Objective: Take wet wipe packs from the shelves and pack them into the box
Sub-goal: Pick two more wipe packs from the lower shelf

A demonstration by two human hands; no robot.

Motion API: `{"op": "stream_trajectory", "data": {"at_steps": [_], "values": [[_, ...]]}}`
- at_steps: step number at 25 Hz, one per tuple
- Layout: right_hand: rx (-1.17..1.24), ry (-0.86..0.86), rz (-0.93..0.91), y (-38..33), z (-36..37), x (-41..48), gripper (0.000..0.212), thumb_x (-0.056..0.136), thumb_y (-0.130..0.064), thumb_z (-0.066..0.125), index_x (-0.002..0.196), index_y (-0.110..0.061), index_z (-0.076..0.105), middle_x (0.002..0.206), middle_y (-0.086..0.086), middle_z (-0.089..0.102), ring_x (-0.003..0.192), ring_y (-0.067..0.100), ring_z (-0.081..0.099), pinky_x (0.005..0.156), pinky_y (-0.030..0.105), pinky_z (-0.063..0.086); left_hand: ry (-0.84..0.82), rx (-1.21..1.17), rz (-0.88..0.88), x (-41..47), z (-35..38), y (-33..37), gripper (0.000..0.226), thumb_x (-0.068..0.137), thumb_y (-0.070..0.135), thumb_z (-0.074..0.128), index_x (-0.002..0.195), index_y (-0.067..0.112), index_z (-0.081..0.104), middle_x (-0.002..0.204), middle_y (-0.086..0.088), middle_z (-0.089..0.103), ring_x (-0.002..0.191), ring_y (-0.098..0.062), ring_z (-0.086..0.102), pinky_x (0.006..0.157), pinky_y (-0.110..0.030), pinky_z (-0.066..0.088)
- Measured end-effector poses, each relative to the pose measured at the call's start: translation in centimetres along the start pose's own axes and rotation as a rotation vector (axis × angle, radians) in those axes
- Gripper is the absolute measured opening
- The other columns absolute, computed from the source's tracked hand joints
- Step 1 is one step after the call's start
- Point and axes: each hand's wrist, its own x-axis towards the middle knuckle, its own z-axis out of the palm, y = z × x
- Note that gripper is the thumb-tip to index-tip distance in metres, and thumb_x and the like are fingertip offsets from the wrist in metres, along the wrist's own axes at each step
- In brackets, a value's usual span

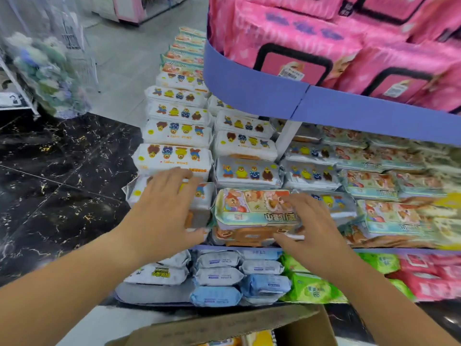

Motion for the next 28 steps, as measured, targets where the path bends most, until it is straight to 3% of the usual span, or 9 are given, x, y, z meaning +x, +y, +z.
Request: {"op": "stream_trajectory", "data": {"at_steps": [4,7,14,17,20,22,25,26,28], "values": [[-0.156,-0.061,0.09,7.3,-2.3,-1.7,0.075,0.087,-0.046,0.069,0.15,-0.029,0.033,0.15,-0.009,0.03,0.143,0.021,0.023,0.114,0.035,0.024,-0.153,0.039,0.142,4.1,1.6,7.6,0.091,0.072,0.074,0.045,0.145,0.02,0.044,0.145,-0.005,0.044,0.134,-0.028,0.043,0.111,-0.043,0.04],[-0.2,-0.144,0.129,11.3,-3.7,-0.8,0.087,0.085,-0.049,0.07,0.154,-0.027,0.022,0.154,-0.005,0.022,0.146,0.024,0.018,0.118,0.038,0.023,-0.249,0.089,0.095,7.3,3.5,11.3,0.092,0.073,0.078,0.056,0.145,0.024,0.035,0.141,0.0,0.034,0.129,-0.023,0.038,0.107,-0.039,0.04],[-0.249,-0.176,0.013,14.3,-3.9,1.7,0.097,0.084,-0.053,0.068,0.157,-0.023,0.014,0.158,-0.004,0.015,0.148,0.023,0.011,0.122,0.04,0.02,-0.357,0.304,0.015,10.4,4.8,12.5,0.106,0.07,0.079,0.063,0.149,0.017,0.029,0.143,-0.005,0.038,0.133,-0.027,0.04,0.113,-0.042,0.038],[-0.192,-0.124,-0.045,13.7,-3.9,0.8,0.093,0.084,-0.052,0.068,0.157,-0.026,0.016,0.156,-0.007,0.016,0.147,0.018,0.011,0.122,0.038,0.019,-0.384,0.235,0.007,10.8,3.8,12.3,0.101,0.066,0.074,0.07,0.146,0.022,0.037,0.133,-0.001,0.045,0.124,-0.025,0.046,0.106,-0.043,0.044],[-0.034,-0.111,-0.122,11.2,-3.9,0.0,0.092,0.084,-0.046,0.072,0.156,-0.034,0.015,0.15,-0.019,0.018,0.137,0.0,0.01,0.119,0.031,0.022,-0.363,0.027,-0.003,9.7,2.4,12.2,0.086,0.06,0.071,0.075,0.13,0.028,0.051,0.113,0.007,0.047,0.111,-0.017,0.047,0.097,-0.036,0.048],[0.152,-0.178,-0.143,8.7,-4.2,-0.9,0.105,0.079,-0.047,0.079,0.155,-0.044,0.007,0.144,-0.033,0.014,0.13,-0.011,0.011,0.11,0.024,0.027,-0.351,-0.047,0.011,8.4,1.4,12.4,0.082,0.057,0.07,0.078,0.124,0.028,0.054,0.106,0.01,0.046,0.102,-0.012,0.046,0.093,-0.034,0.048],[0.484,-0.435,-0.003,5.7,-4.5,-0.9,0.119,0.071,-0.039,0.089,0.151,-0.057,0.004,0.146,-0.038,0.025,0.127,-0.014,0.036,0.092,0.012,0.043,-0.344,-0.133,0.063,6.0,-0.7,12.5,0.082,0.055,0.069,0.083,0.122,0.031,0.054,0.106,0.012,0.048,0.099,-0.008,0.048,0.09,-0.028,0.048],[0.575,-0.484,-0.011,4.8,-3.9,-0.1,0.113,0.072,-0.034,0.089,0.148,-0.06,0.011,0.142,-0.038,0.036,0.123,-0.014,0.048,0.089,0.013,0.049,-0.379,-0.176,0.043,5.2,-1.5,12.5,0.082,0.052,0.069,0.083,0.12,0.032,0.055,0.106,0.013,0.049,0.098,-0.006,0.049,0.088,-0.025,0.048],[0.714,-0.52,-0.095,3.9,-2.6,0.5,0.081,0.078,-0.044,0.084,0.14,-0.057,0.035,0.133,-0.031,0.052,0.129,0.0,0.054,0.1,0.029,0.052,-0.437,-0.306,-0.129,4.4,-2.2,10.1,0.096,0.027,0.08,0.079,0.105,0.028,0.059,0.096,0.013,0.052,0.097,-0.007,0.053,0.089,-0.026,0.05]]}}
